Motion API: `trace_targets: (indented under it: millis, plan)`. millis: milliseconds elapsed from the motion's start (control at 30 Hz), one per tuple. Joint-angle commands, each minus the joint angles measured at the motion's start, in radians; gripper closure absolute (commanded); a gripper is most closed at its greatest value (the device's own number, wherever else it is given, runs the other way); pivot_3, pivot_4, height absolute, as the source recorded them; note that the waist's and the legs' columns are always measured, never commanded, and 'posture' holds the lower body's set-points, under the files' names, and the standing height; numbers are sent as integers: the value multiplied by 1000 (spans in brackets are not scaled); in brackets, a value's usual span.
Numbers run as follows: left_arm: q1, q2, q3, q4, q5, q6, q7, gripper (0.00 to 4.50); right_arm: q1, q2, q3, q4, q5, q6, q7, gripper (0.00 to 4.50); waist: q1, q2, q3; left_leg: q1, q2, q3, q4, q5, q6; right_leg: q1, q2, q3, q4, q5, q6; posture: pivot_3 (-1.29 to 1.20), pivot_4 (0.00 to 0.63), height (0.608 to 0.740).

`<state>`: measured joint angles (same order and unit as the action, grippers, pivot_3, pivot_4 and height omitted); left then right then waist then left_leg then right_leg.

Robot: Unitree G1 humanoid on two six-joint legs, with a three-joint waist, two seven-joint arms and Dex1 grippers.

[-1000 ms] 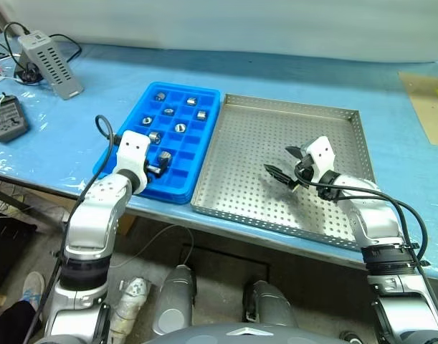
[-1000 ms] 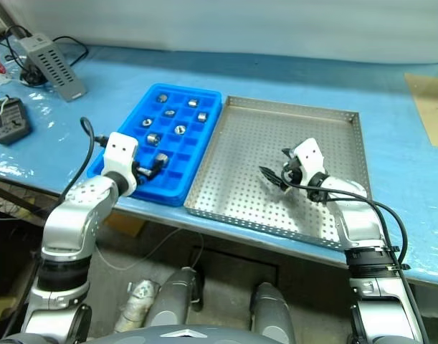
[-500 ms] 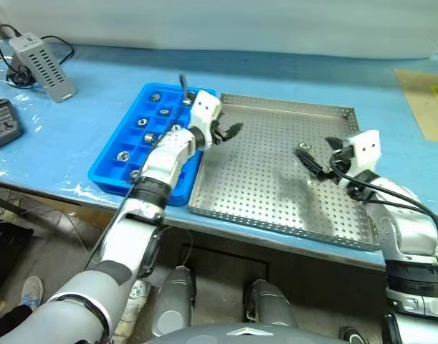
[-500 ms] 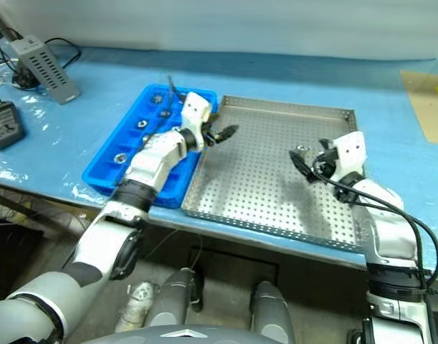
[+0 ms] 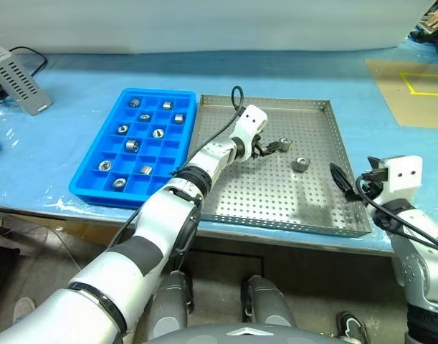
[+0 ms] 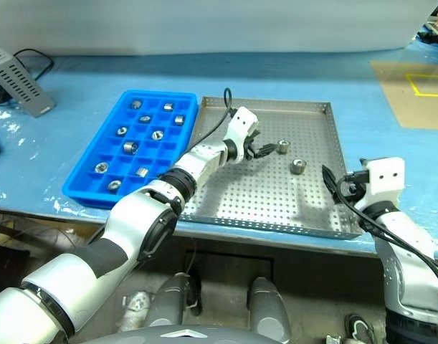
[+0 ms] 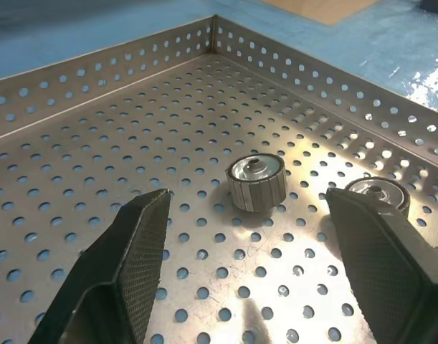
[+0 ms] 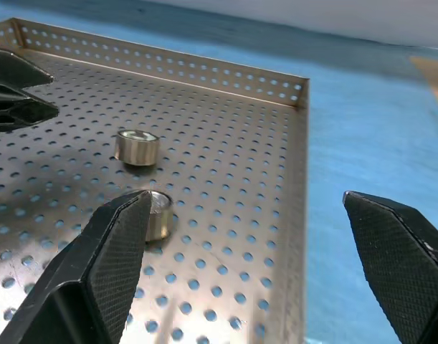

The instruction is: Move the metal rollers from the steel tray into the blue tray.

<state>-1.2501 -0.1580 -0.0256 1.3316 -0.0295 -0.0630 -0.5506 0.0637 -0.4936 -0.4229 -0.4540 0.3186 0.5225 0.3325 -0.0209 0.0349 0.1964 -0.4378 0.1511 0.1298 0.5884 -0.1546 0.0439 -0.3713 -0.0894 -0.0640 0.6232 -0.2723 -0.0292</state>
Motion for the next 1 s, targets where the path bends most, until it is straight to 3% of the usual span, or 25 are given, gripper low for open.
trace_targets:
  millis: [33,433,800,1000]
  plan:
    - [-41,-56,12,3,20,-16,9,824,45,18,-47,-114,12,28,-43,0,-10,0,0,0,0,0,0,0,0,0,0,0,0,0,0,-507,150,740]
    - [-52,-129,18,19,62,-19,28,824,261,149,-165,-355,9,84,-170,0,-79,0,0,1,0,18,1,-7,11,-2,-4,9,-5,0,0,-732,150,740]
    - [-48,-166,15,25,85,-6,26,824,418,280,-192,-463,-9,39,-227,0,-249,-1,0,-1,-4,20,5,-12,19,3,-6,10,-18,4,7,-883,150,740]
    - [-14,-158,-21,37,145,49,150,824,513,367,-179,-514,-24,-3,-253,0,-349,-2,1,-1,-7,19,5,-14,21,4,-9,9,-20,3,13,-929,150,740]
